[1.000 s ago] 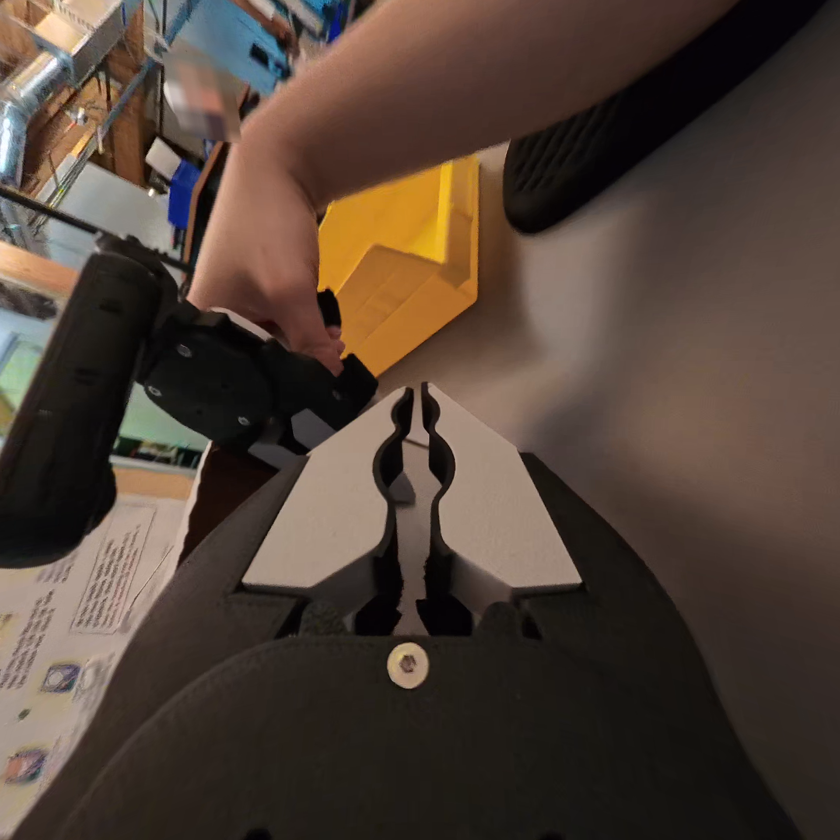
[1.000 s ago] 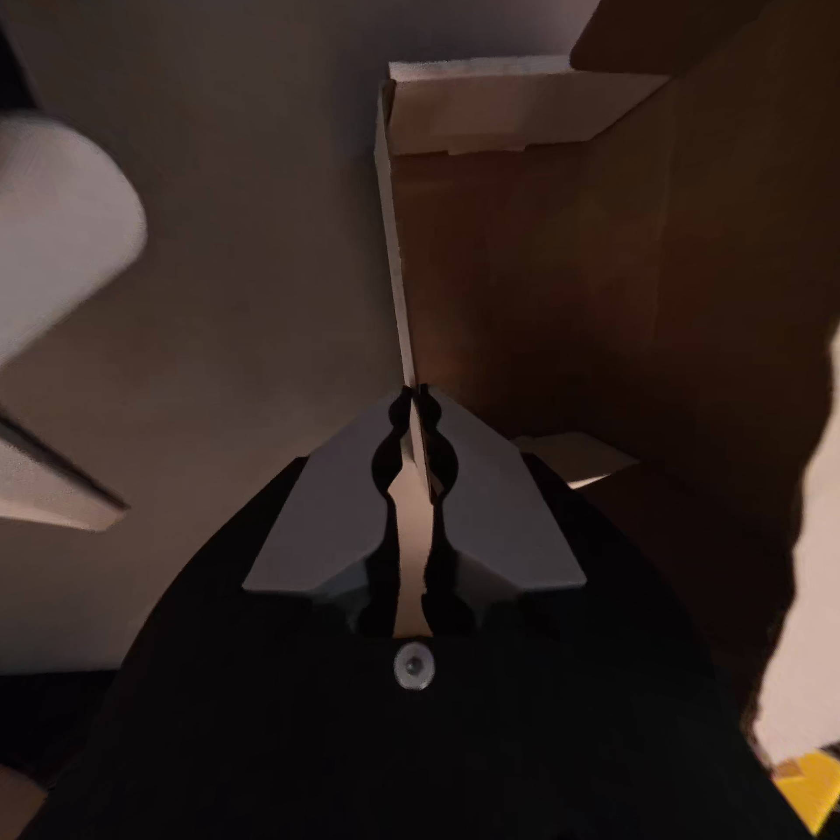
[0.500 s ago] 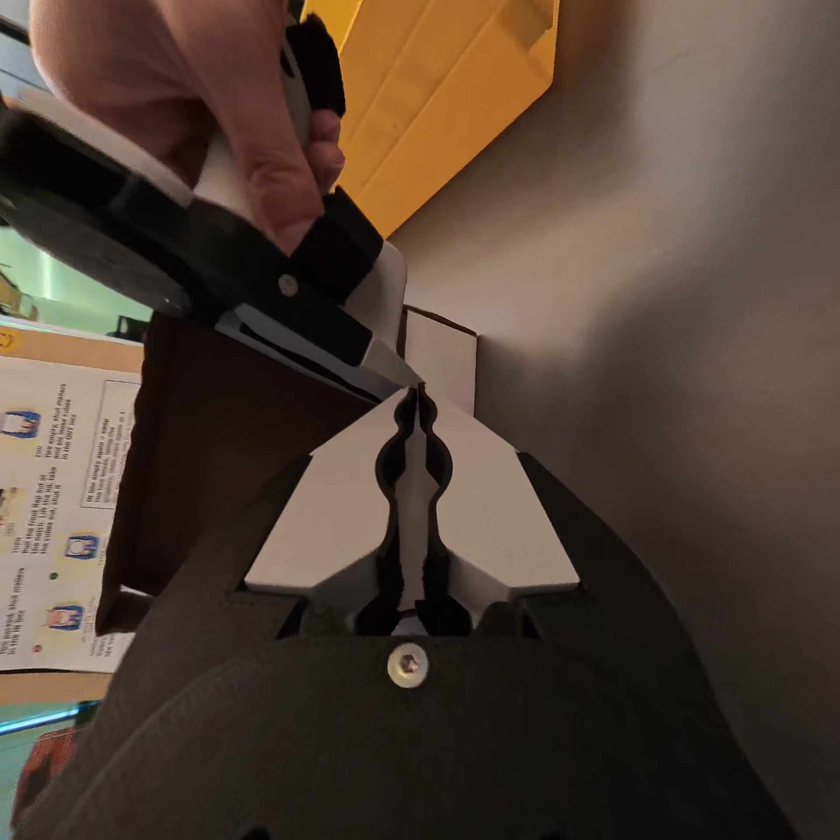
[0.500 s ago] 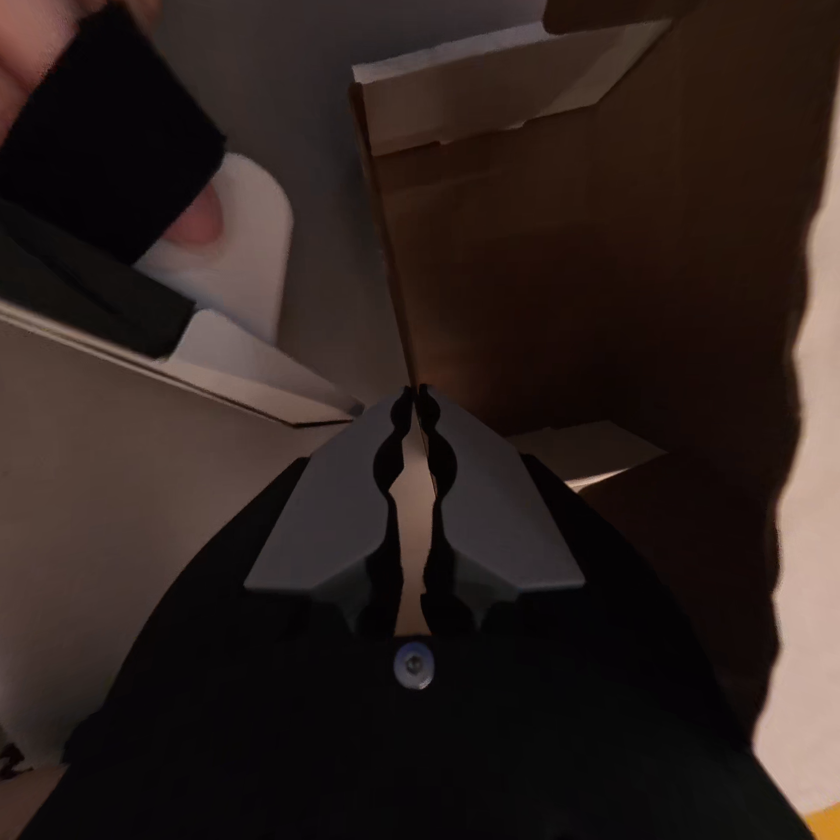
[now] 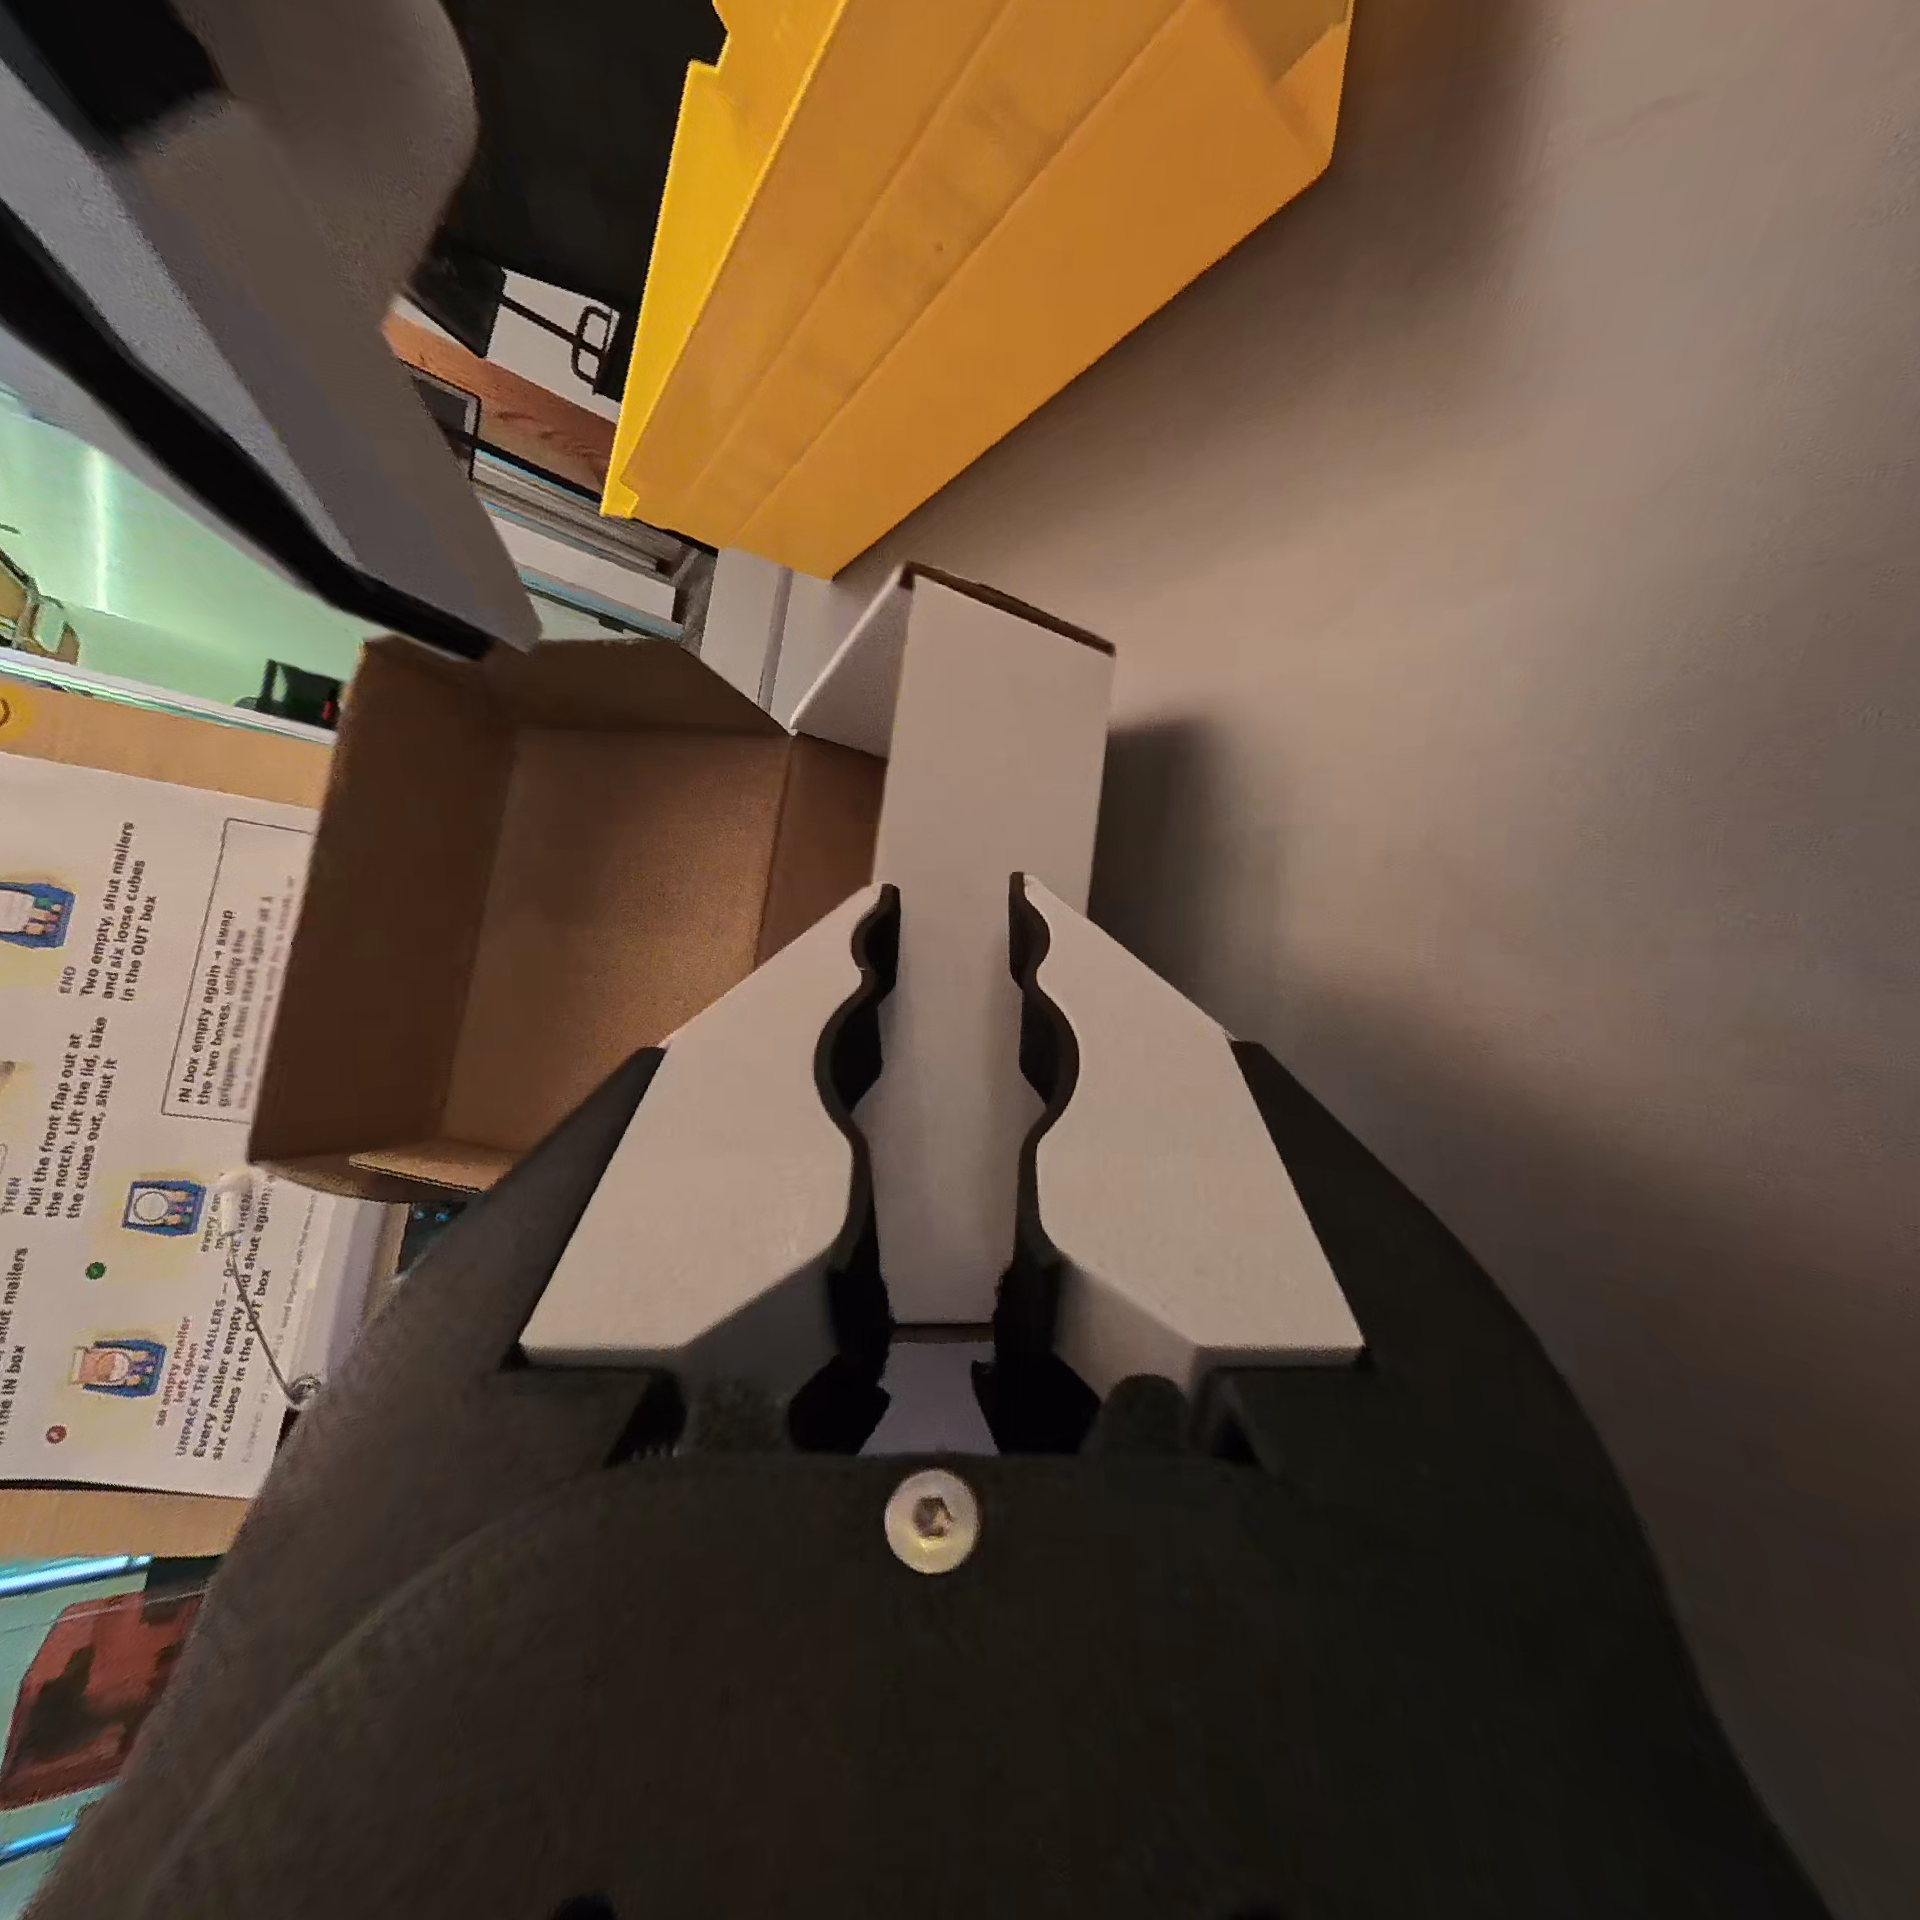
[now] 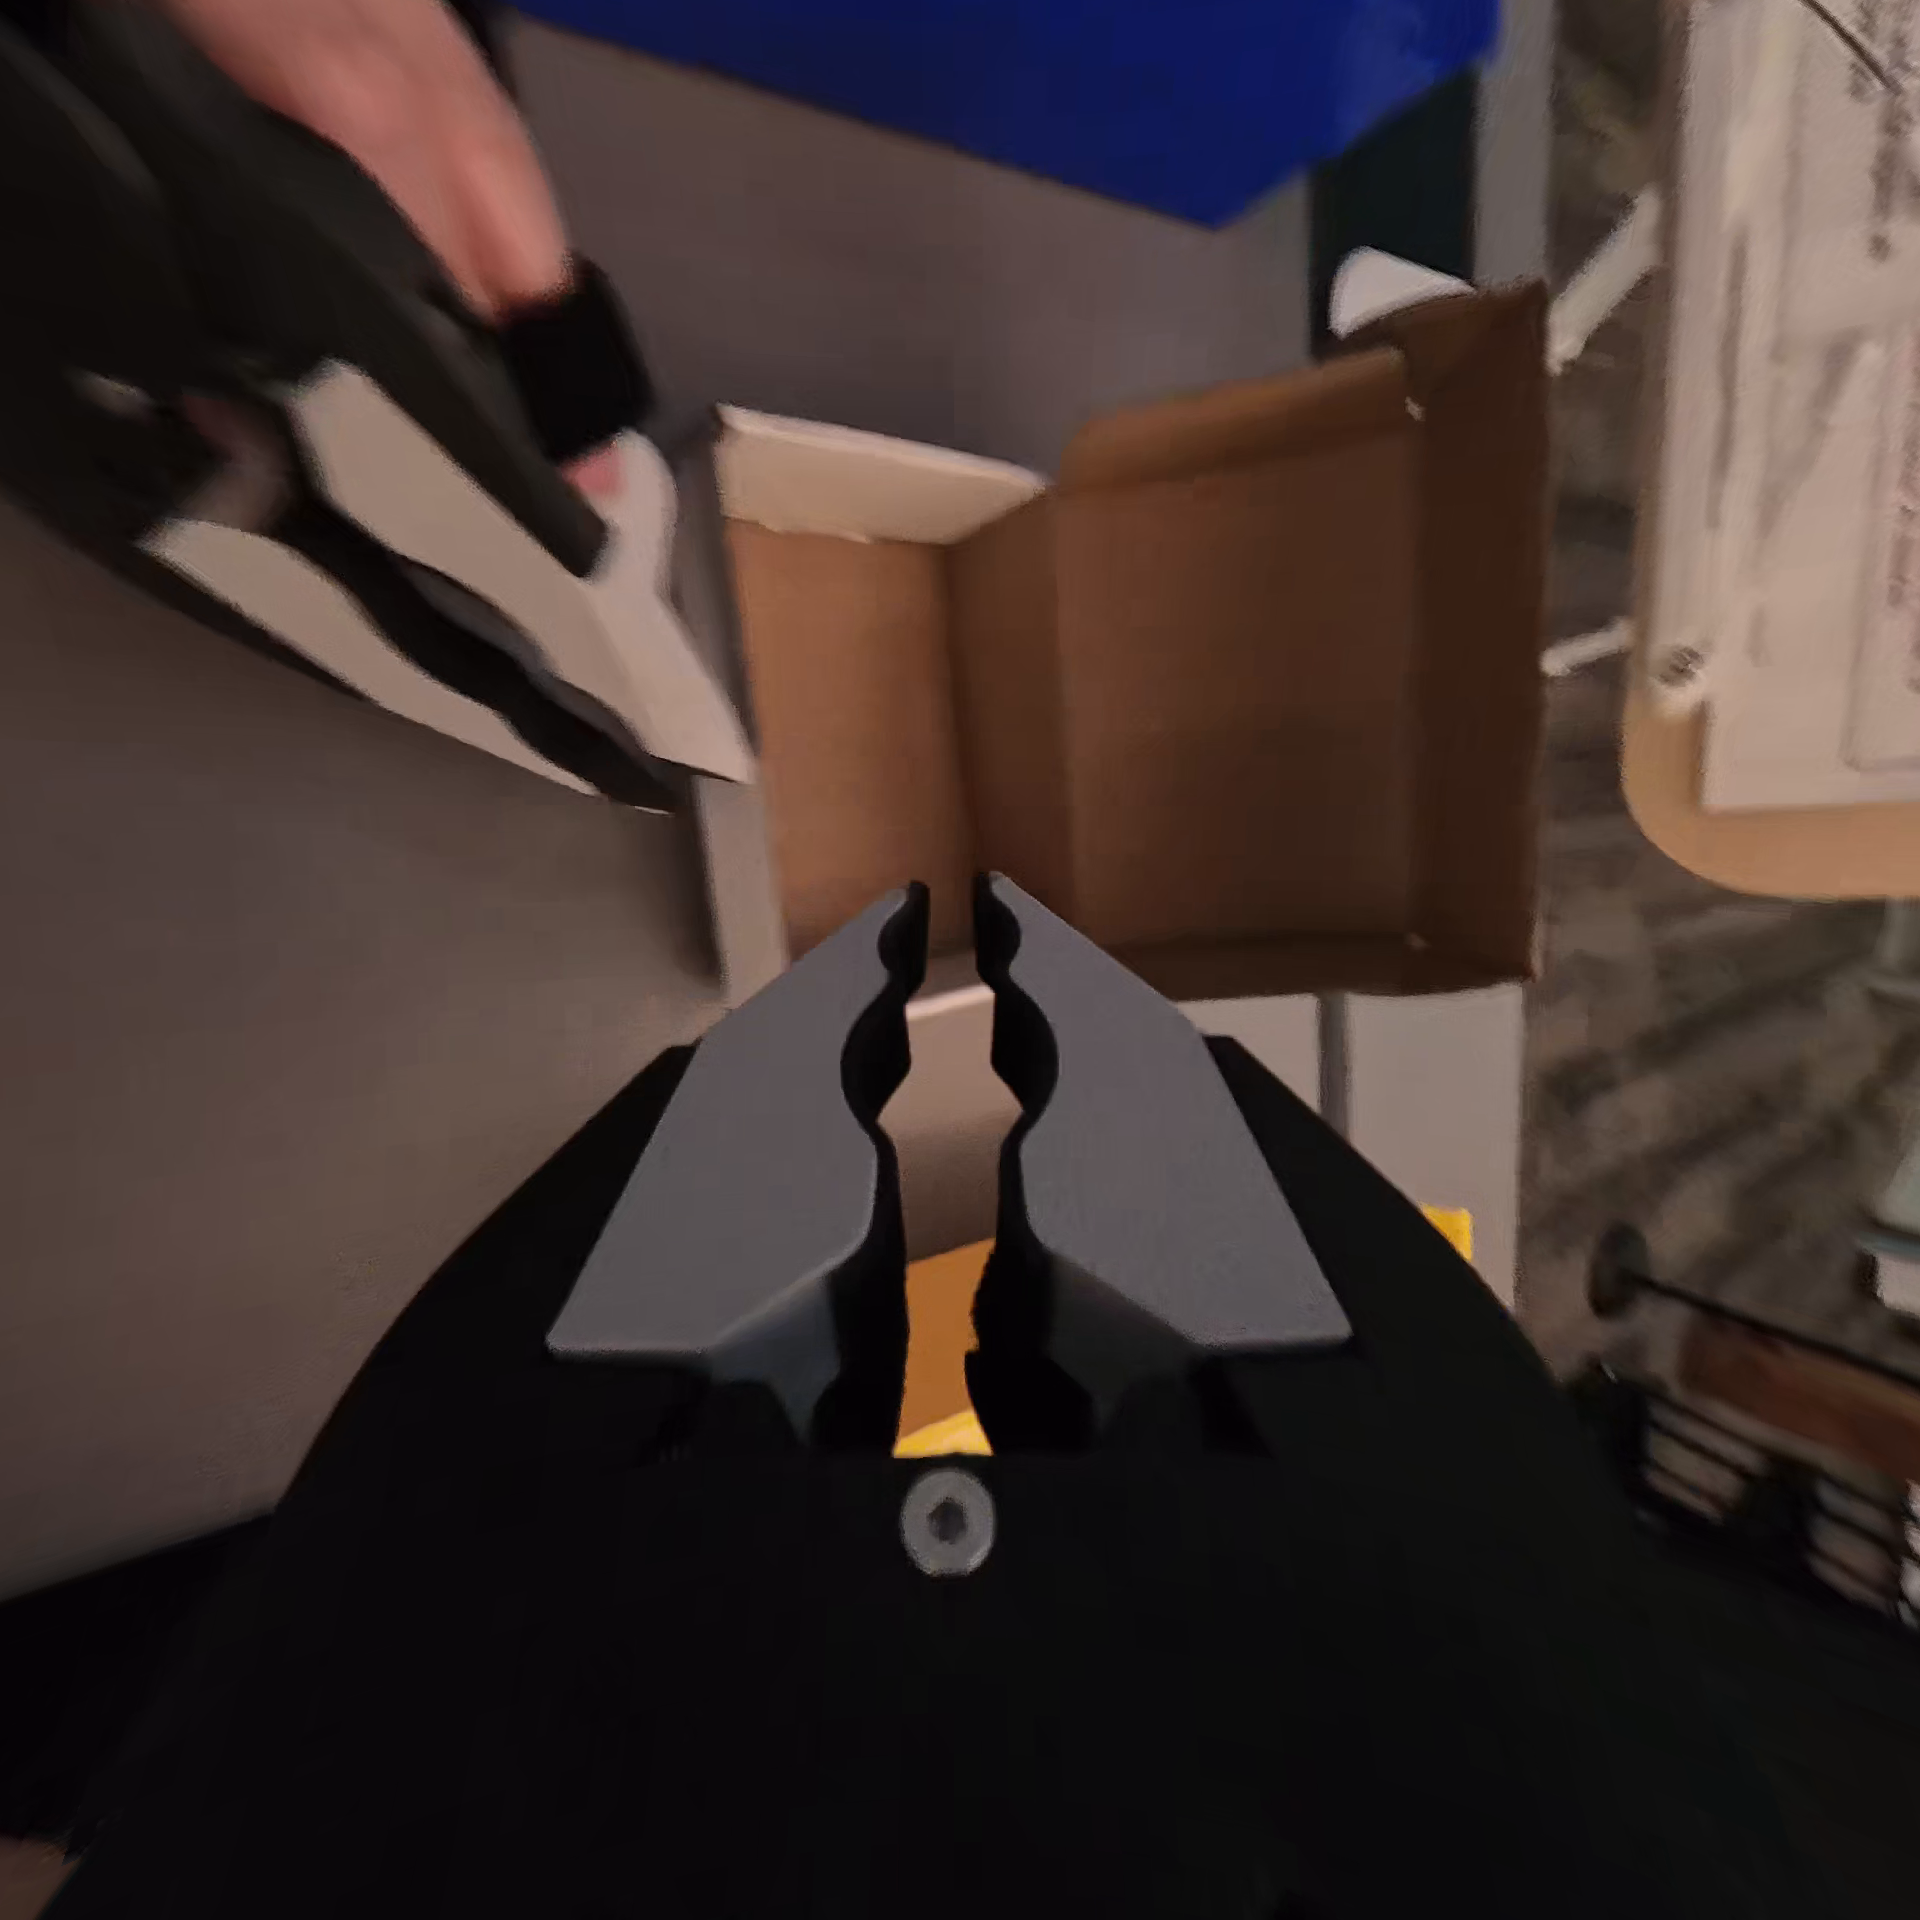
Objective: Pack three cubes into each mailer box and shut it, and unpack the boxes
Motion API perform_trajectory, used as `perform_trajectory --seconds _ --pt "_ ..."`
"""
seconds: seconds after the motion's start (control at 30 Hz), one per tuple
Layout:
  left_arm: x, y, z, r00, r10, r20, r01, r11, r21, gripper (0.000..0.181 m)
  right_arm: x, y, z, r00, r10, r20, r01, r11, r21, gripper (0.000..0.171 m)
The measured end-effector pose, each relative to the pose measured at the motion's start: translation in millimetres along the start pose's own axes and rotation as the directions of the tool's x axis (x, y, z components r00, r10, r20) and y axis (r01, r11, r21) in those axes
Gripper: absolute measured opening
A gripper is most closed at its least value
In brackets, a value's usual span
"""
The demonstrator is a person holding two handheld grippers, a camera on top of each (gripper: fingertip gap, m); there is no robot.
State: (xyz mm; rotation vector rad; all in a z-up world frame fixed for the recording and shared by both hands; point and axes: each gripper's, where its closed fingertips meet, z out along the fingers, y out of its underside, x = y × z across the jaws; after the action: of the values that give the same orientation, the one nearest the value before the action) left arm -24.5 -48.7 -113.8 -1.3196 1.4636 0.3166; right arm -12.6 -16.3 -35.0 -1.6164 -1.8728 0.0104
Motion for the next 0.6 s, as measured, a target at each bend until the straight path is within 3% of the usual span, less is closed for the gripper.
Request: perform_trajectory --seconds 0.03,0.27,0.47,0.53,0.6 --pt "0 -1 -1 1.0 -0.004 0.001 0.004 1.0 0.01 0.019 8 5 5 0.999 0.012 -0.032 -0.013 1.0 -0.023 0.008" --pt "-3 -14 -4 0.999 -0.035 0.009 0.034 0.996 0.078 0.027 51 -3 55 0.962 0.18 -0.207 -0.179 0.984 0.021 0.009" --pt "13 9 11 0.992 -0.09 -0.085 0.085 0.994 -0.068 0.046 78 -5 85 0.857 0.289 -0.427 -0.287 0.955 0.07 0.006" --pt "20 19 17 0.988 -0.103 -0.112 0.089 0.989 -0.121 0.048 84 -2 89 0.825 0.331 -0.459 -0.324 0.941 0.097 0.005" --pt "23 27 22 0.989 -0.096 -0.115 0.078 0.984 -0.157 0.037 89 5 93 0.8 0.364 -0.478 -0.363 0.927 0.099 0.005"
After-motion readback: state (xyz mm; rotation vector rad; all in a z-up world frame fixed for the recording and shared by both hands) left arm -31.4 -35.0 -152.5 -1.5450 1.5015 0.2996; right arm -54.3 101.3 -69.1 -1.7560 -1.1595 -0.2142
